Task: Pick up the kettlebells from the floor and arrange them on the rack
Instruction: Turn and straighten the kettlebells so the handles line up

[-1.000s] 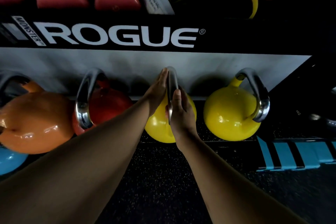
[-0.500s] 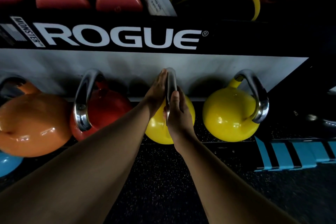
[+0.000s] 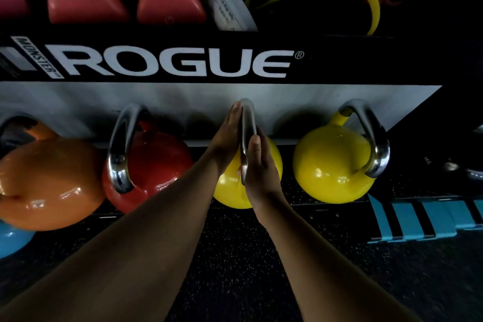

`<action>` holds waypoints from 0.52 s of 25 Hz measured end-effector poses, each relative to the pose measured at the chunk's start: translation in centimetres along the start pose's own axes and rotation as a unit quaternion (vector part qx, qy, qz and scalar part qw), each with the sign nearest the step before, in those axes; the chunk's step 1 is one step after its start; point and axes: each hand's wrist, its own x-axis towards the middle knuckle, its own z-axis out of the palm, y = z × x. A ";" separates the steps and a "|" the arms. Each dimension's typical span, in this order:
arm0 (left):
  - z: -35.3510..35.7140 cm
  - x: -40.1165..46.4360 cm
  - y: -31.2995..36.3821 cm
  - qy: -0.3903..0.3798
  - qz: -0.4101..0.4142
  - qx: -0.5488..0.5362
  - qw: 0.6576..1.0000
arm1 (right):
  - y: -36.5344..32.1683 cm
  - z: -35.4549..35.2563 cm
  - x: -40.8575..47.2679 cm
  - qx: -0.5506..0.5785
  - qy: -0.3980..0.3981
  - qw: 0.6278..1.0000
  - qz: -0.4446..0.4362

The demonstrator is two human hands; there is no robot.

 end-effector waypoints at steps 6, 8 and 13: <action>0.0 0.3 -0.8 0.020 -0.030 -0.018 0.999 | 0.2 0.2 0.0 0.021 -0.003 1.000 0.019; 0.0 0.3 -0.9 0.021 -0.037 -0.027 0.999 | 0.3 0.1 0.1 0.016 0.000 1.000 0.016; -0.2 0.6 -0.6 0.016 -0.019 -0.020 0.999 | 0.4 0.0 0.0 0.005 -0.002 1.000 0.002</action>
